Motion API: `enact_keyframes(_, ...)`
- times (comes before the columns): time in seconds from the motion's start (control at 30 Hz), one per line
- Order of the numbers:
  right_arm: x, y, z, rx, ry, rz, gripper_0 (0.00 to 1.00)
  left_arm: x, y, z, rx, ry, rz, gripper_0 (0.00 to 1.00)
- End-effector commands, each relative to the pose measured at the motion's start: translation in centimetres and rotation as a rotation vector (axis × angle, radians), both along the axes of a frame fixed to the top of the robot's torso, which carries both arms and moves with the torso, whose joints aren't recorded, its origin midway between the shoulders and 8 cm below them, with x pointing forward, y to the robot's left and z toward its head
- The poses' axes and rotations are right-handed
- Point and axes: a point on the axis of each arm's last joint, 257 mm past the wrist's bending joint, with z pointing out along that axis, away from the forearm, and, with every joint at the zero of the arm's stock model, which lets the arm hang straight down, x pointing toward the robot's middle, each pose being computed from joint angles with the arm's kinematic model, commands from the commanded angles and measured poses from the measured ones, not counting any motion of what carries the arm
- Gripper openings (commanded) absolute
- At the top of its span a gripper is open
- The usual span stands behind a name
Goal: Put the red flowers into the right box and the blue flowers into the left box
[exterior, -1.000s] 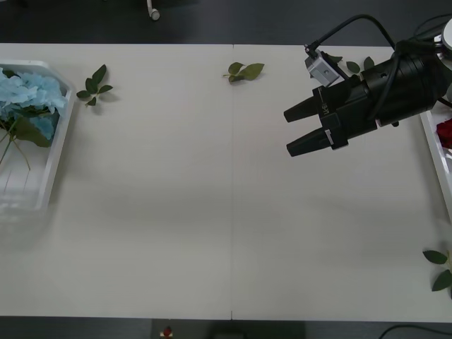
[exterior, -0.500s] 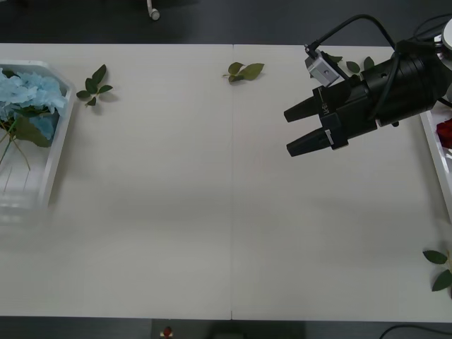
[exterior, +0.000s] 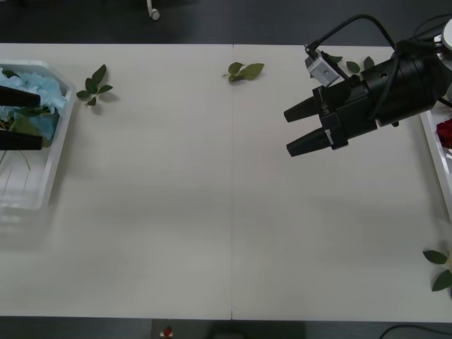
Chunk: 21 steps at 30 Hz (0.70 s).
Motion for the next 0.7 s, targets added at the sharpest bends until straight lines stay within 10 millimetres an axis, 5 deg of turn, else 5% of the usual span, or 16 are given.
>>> enact_keyframes(0.03, 0.8, -0.2, 2.5, 0.004, -0.066, 0.008, 0.96, -0.4, -2.9, 2.2, 0.004, -0.025, -0.07, 1.0)
enact_keyframes(0.37, 0.8, -0.2, 2.5, 0.004, -0.066, 0.008, 0.96, -0.5, -9.1, 1.5, 0.008, -0.042, -0.173, 1.0)
enact_keyframes(0.7, 0.8, -0.2, 2.5, 0.004, -0.066, 0.008, 0.96, 0.1, -9.9, 1.2, 0.106, -0.11, -0.191, 1.0)
